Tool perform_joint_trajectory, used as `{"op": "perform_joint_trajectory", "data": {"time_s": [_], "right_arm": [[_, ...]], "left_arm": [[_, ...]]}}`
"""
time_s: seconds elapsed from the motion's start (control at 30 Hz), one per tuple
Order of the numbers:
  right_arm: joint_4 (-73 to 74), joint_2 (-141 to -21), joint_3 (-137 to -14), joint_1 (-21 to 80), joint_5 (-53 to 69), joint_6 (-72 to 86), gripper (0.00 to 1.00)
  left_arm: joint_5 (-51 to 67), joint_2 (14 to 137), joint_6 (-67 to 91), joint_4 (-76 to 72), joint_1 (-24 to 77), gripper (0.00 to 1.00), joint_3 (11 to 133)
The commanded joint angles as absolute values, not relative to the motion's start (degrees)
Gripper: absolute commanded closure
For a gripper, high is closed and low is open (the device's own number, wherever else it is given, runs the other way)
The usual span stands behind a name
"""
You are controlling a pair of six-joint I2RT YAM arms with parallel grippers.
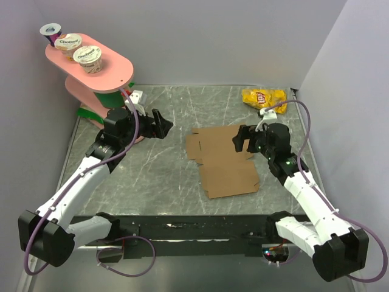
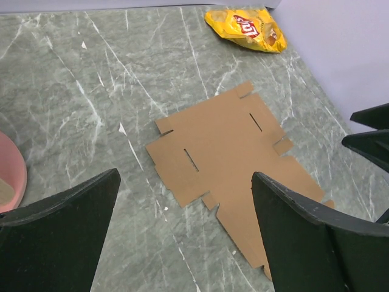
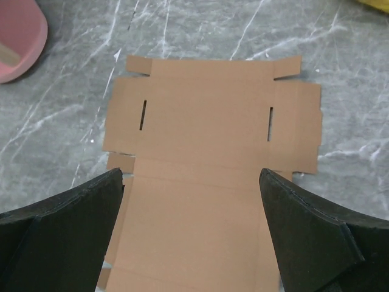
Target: Fold the paper box
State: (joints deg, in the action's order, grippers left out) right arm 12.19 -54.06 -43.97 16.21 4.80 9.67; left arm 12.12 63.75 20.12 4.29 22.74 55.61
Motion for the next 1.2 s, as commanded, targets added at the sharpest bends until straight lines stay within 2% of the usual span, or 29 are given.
{"op": "perform_joint_trajectory", "data": {"time_s": [0.0, 0.23, 0.3, 0.4, 0.5, 0.63, 0.73, 0.87, 1.1, 1.17], "right_arm": [[16.6, -55.81, -50.27, 14.77, 6.94, 5.89, 0.0], [23.72, -61.78, -54.4, 11.6, 9.23, 7.38, 0.0], [24.69, -64.33, -55.1, 14.57, 8.19, 6.77, 0.0], [25.75, -69.07, -56.95, 24.06, -3.05, 7.9, 0.01], [23.82, -74.25, -57.74, 29.59, -5.01, 12.91, 0.05], [25.31, -85.39, -63.17, 37.69, -11.94, 16.08, 0.09], [26.28, -92.08, -67.58, 43.04, -14.85, 17.31, 0.1], [26.28, -98.76, -71.97, 46.32, -16.52, 19.59, 0.1], [30.4, -108.54, -80.14, 47.29, -18.89, 21.44, 0.12], [30.85, -110.65, -80.77, 47.29, -19.33, 21.01, 0.16]], "left_arm": [[12.48, 64.25, 20.92, 3.51, 22.94, 0.04, 57.3], [17.49, 66.96, 24.42, 2.81, 23.03, 0.04, 56.87], [16.97, 68.02, 25.83, 2.81, 23.03, 0.04, 57.04], [16.0, 69.43, 29.35, 3.16, 22.94, 0.04, 57.22], [14.07, 69.08, 32.16, 3.69, 22.85, 0.04, 55.9], [8.18, 64.61, 34.89, 2.46, 21.98, 0.04, 50.46], [9.05, 62.32, 37.26, 2.64, 19.35, 0.04, 46.85], [11.42, 59.33, 38.85, 2.11, 15.47, 0.04, 42.29], [11.25, 56.34, 36.21, 5.89, 13.8, 0.04, 42.28], [11.51, 55.81, 36.04, 5.8, 13.71, 0.04, 41.84]]}}
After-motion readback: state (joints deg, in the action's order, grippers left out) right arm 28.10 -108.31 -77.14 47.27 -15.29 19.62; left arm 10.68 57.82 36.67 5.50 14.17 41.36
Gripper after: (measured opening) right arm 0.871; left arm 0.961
